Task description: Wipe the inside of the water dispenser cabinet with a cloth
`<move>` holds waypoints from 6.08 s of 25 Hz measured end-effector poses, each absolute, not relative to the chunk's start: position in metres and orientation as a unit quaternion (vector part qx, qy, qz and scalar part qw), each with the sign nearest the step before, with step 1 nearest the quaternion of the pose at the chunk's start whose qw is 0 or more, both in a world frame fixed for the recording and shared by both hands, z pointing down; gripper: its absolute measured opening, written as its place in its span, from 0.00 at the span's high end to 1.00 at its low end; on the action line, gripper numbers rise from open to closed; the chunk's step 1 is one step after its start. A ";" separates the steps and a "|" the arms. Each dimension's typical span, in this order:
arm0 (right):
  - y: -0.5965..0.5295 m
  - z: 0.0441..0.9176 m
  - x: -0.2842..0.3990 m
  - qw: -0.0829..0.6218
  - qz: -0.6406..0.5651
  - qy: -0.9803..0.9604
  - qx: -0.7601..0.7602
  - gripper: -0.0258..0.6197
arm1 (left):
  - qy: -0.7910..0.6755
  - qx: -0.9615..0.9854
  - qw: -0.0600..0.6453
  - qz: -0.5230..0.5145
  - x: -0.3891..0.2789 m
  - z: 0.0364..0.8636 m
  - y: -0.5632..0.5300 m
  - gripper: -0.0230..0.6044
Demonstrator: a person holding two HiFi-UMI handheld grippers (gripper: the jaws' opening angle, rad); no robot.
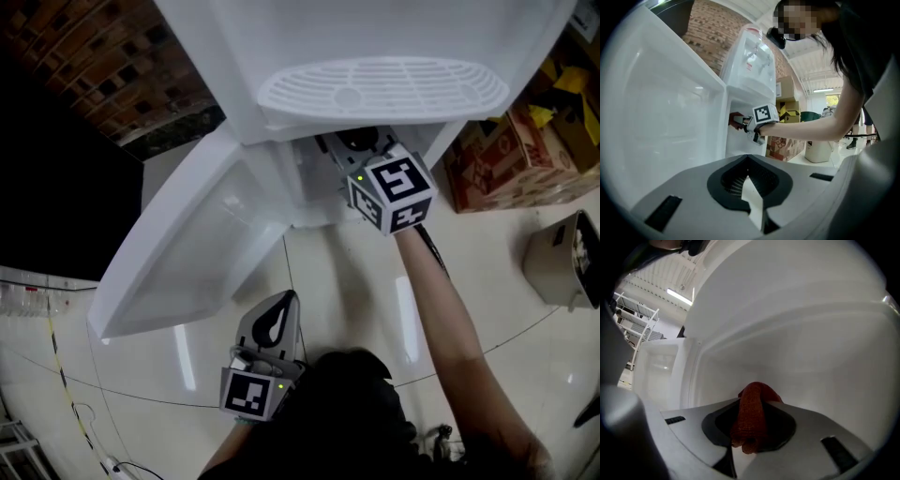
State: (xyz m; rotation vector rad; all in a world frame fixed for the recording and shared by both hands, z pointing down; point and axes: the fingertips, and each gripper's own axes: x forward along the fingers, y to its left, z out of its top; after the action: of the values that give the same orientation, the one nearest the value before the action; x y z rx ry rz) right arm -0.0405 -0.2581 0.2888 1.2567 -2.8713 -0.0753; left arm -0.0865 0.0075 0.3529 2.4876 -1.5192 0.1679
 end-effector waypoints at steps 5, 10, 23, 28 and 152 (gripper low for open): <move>-0.281 0.257 -0.050 -0.015 -0.037 -0.915 0.401 0.84 | -0.513 0.849 0.111 0.064 -0.087 0.353 0.011 1.00; -0.291 0.293 -0.068 0.018 -0.001 -0.921 0.389 0.84 | -0.519 0.844 0.113 0.065 -0.093 0.355 0.009 1.00; -0.238 0.480 -0.076 0.205 0.099 -0.913 0.340 0.84 | -0.523 0.840 0.124 0.067 -0.101 0.362 0.014 1.00; -0.243 0.450 -0.069 0.201 0.061 -0.909 0.361 0.84 | -0.523 0.841 0.123 0.062 -0.097 0.360 0.013 1.00; -0.215 0.438 0.116 0.230 0.032 -0.760 0.607 0.84 | -0.524 0.841 0.116 0.060 -0.084 0.355 0.016 1.00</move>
State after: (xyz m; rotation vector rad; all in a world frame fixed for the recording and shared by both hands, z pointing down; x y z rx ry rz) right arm 0.1157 -0.2147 0.4383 1.6693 -2.0914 0.0868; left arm -0.0843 0.0162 0.3550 2.4640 -1.5353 0.1752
